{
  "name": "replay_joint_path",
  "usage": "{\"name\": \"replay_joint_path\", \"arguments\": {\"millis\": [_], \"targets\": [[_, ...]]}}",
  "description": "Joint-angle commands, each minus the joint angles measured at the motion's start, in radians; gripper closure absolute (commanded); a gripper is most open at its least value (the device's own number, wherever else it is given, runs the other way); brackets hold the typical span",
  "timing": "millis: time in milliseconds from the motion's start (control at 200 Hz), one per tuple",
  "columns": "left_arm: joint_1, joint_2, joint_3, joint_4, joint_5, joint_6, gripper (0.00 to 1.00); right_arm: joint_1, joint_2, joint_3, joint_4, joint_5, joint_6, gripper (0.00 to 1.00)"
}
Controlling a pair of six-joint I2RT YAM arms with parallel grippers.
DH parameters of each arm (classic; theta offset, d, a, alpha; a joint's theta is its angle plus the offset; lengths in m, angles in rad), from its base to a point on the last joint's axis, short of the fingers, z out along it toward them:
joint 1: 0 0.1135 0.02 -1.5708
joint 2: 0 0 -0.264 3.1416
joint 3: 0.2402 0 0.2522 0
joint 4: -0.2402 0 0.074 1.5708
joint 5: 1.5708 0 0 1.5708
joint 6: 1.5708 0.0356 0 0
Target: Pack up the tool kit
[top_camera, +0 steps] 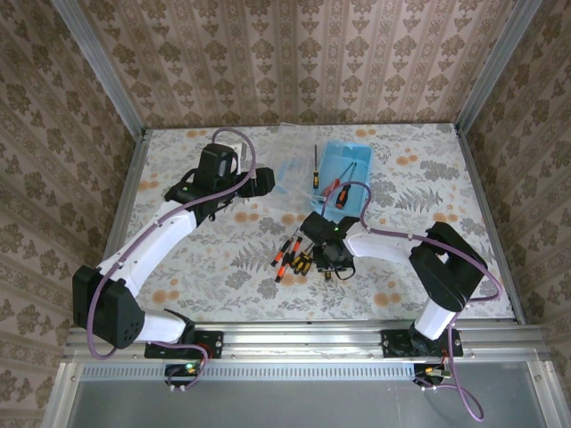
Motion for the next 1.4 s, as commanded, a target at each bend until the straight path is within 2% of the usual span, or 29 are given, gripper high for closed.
{"name": "replay_joint_path", "arguments": {"millis": [0, 390, 730, 1055, 1255, 1395], "targets": [[-0.005, 0.011, 0.006, -0.01, -0.009, 0.022, 0.0, -0.008, -0.028, -0.01, -0.039, 0.035, -0.021, 0.73], [-0.061, 0.032, -0.008, 0.056, 0.145, 0.013, 0.0, -0.013, 0.033, -0.019, -0.006, 0.011, -0.02, 0.72], [-0.075, 0.031, 0.0, 0.039, 0.112, 0.027, 0.0, -0.014, -0.079, -0.031, -0.04, 0.076, -0.021, 0.79], [-0.071, 0.006, 0.004, 0.02, 0.059, 0.049, 0.0, -0.014, -0.224, -0.007, -0.119, 0.091, -0.035, 0.8], [-0.028, -0.03, 0.003, 0.018, 0.037, 0.048, 0.0, -0.017, -0.325, 0.057, -0.189, 0.121, -0.049, 0.8], [0.019, -0.053, 0.0, 0.02, 0.028, 0.038, 0.0, -0.067, -0.303, 0.168, -0.203, 0.095, -0.112, 0.8]]}}
